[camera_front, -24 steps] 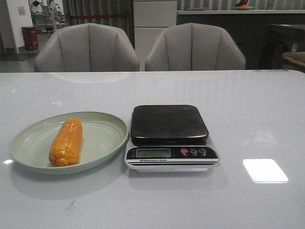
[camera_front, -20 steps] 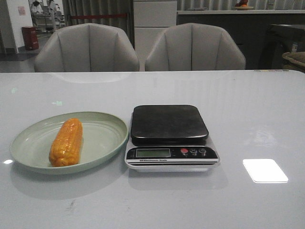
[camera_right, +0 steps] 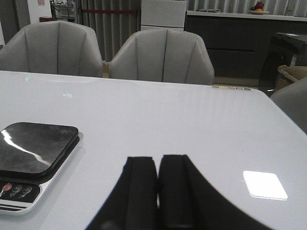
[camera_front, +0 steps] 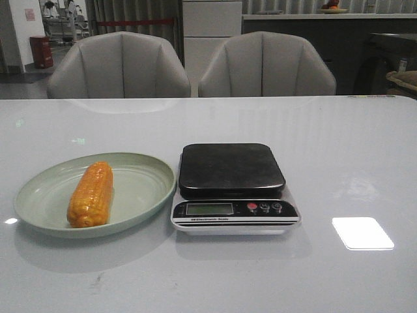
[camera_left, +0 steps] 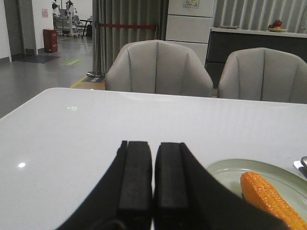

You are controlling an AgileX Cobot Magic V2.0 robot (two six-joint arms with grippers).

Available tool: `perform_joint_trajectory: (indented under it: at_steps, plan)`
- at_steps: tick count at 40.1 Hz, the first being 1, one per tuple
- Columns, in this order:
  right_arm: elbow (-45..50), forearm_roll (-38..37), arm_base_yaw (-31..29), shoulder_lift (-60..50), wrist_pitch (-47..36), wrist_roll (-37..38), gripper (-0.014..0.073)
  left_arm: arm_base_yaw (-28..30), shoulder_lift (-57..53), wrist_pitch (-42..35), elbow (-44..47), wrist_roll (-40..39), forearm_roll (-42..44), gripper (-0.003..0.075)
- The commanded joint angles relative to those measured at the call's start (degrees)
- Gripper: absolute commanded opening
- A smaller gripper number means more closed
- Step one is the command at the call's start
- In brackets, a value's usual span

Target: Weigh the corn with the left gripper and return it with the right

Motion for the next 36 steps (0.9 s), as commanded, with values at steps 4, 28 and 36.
perform_joint_trajectory:
  at_steps: [4, 28, 36]
  plan:
    - [0.2, -0.7, -0.3, -1.1, -4.9, -0.3, 0.0166, 0.1, -1.2, -4.6, 0.0, -0.2, -0.4, 0.0114]
    - [0.2, -0.7, -0.1, -1.2, -4.9, -0.3, 0.0166, 0.0, 3.7, -4.0, -18.1, -0.2, 0.3, 0.0114]
    - [0.2, -0.7, -0.1, -1.2, -4.9, -0.3, 0.0166, -0.8, 11.0, 11.3, -28.7, -0.2, -0.4, 0.0114]
